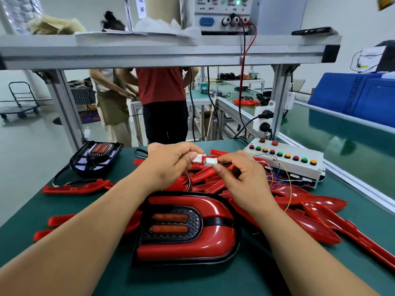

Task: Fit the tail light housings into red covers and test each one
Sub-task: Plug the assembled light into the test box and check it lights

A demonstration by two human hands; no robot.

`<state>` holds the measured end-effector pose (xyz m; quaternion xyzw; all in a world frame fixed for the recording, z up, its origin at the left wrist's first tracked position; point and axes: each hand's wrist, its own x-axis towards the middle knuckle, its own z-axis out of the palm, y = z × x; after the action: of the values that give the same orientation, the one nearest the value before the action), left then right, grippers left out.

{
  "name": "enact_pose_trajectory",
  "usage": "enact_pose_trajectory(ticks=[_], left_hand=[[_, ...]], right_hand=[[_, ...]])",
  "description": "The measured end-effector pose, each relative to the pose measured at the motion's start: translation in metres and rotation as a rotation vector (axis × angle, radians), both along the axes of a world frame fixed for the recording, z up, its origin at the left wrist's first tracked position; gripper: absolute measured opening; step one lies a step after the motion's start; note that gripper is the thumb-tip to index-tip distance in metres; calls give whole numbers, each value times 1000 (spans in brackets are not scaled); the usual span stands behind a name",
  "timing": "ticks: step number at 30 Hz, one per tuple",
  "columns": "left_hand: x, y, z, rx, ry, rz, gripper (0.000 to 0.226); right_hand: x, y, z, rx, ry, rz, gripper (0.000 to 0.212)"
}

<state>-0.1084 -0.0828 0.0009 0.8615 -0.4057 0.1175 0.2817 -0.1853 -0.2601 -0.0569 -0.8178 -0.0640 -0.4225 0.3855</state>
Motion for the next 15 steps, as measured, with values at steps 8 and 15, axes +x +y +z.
enact_pose_trajectory(ticks=[8, 15], left_hand=[[-2, -13, 5, 48, 70, -6, 27], [1, -21, 5, 49, 124, 8, 28]], right_hand=[[0, -3, 0, 0, -14, -63, 7], [1, -6, -1, -3, -33, -85, 6]])
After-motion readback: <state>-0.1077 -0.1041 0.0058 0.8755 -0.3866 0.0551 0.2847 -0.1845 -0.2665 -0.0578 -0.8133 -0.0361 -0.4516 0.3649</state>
